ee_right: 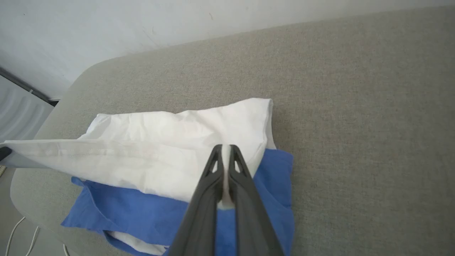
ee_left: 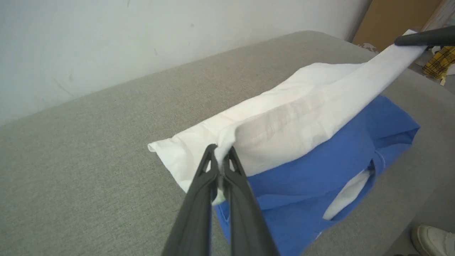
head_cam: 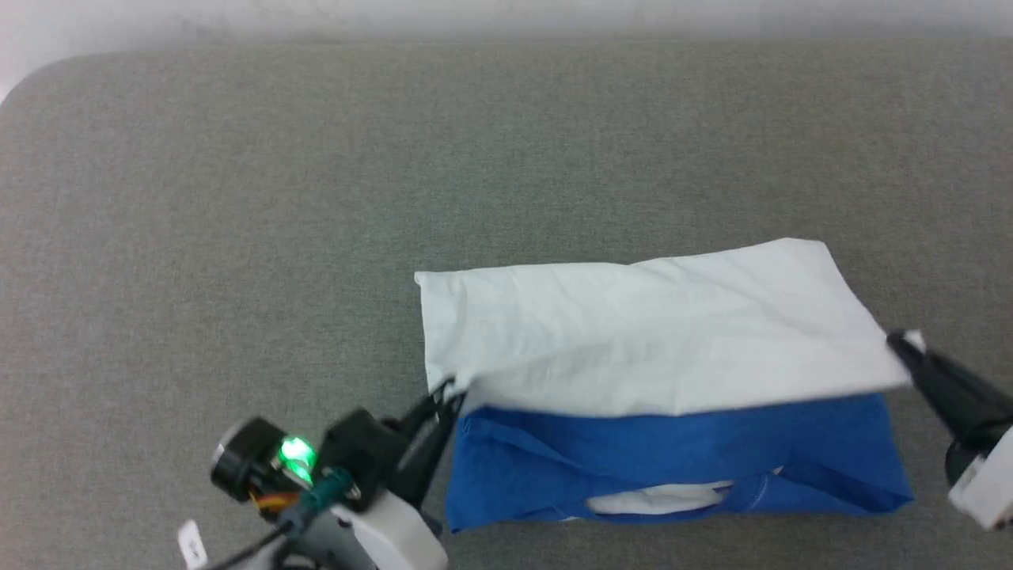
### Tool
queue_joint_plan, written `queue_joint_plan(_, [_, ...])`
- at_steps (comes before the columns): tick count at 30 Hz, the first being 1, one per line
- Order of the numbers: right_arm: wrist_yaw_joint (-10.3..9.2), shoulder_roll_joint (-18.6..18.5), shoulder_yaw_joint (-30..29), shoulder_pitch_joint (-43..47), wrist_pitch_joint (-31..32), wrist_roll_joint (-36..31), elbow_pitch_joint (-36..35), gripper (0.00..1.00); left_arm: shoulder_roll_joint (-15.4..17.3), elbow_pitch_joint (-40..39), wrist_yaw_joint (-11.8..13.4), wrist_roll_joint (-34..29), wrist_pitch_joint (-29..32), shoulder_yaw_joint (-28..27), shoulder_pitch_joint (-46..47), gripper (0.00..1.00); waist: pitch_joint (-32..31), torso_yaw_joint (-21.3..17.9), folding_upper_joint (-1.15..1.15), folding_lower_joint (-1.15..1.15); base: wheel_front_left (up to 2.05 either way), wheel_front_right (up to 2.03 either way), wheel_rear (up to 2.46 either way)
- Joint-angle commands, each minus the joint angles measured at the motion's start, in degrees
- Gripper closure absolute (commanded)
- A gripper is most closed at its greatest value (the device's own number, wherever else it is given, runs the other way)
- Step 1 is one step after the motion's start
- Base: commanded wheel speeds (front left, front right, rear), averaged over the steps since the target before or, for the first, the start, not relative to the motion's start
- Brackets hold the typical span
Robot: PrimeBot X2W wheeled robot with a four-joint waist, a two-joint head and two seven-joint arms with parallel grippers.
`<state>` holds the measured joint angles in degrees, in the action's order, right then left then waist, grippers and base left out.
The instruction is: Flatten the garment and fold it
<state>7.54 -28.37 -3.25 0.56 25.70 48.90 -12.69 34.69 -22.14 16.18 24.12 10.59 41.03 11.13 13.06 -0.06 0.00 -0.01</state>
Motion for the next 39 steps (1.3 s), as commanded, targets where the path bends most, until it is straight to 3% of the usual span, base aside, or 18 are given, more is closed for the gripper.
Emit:
queue_joint_plan(1, [-0.05,0.2,0.6,1.7,0.4,0.1,-0.3,1.00,0.1,1.2,-0.4,0.0,-0.7,1.0,-1.4,1.00,0.0,-0.2,0.00,0.01,0.00,0.00,0.00])
queue_joint_plan(12, [-0.05,-2.0,4.1,9.1,-0.5,-0.3,4.1,1.00,-2.2,13.7,-2.9,5.0,-6.6,2.6,-7.1,1.00,-0.4,0.0,0.00,0.01,0.00,0.00,0.00])
queue_joint_plan(14, [-0.05,-2.1,4.6,9.3,-1.4,-0.5,5.5,1.00,-3.1,15.6,-3.4,5.7,-8.0,2.3,-6.9,0.76,-0.8,0.4,0.00,0.01,0.00,0.00,0.00])
queue_joint_plan(15, [-0.05,-2.1,4.9,9.3,-1.8,-0.6,6.1,1.00,-3.3,16.6,-3.7,5.9,-8.5,2.3,-6.9,0.72,-1.1,0.5,0.00,0.01,0.00,0.00,0.00])
queue_joint_plan(16, [-0.05,-2.1,5.1,9.3,-2.1,-0.7,6.6,0.60,-3.5,17.4,-3.8,6.1,-8.9,2.2,-6.9,0.64,-1.3,0.6,0.00,0.01,0.00,0.00,0.00])
queue_joint_plan(17, [-0.05,-2.1,5.0,9.4,-2.4,-0.8,7.1,0.00,-3.8,18.0,-3.8,6.4,-9.4,2.0,-7.1,0.55,-1.5,0.7,0.00,0.01,0.00,0.00,0.00])
queue_joint_plan(18, [-0.05,-2.0,4.8,9.4,-2.8,-0.8,7.5,0.00,-4.0,18.4,-3.6,6.5,-10.1,1.8,-7.2,0.11,-1.8,0.8,0.00,0.01,0.00,0.00,0.00])
queue_joint_plan(19, [-0.05,-2.0,4.5,9.5,-3.0,-0.7,7.7,0.00,-4.1,18.6,-3.3,6.7,-10.8,1.5,-7.5,0.00,-2.1,0.9,0.00,0.01,0.00,0.00,0.00])
queue_joint_plan(23, [-0.05,-1.6,2.2,10.0,-4.0,0.6,6.5,0.00,-4.4,16.8,-1.1,7.6,-14.6,-1.2,-9.0,0.00,-3.1,1.1,0.00,0.01,0.00,0.00,0.00])
queue_joint_plan(28, [-0.05,0.7,-4.0,11.2,-4.4,2.6,3.9,0.00,-5.8,10.1,4.3,7.8,-22.4,-7.3,-11.5,0.00,-3.8,1.3,0.00,0.01,0.00,0.00,0.00])
queue_joint_plan(34, [-0.05,4.9,-10.5,8.7,-2.4,-3.1,6.4,0.00,-7.9,2.8,12.2,-3.3,-25.5,-12.5,-11.2,0.00,-2.5,1.9,0.00,0.01,0.00,0.00,0.00])
queue_joint_plan(39, [-0.05,8.5,-10.0,2.8,0.5,-8.0,9.8,0.00,-10.5,0.7,13.8,-10.9,-25.6,-12.2,-10.2,0.00,-0.4,3.4,0.00,0.01,0.00,0.00,0.00])
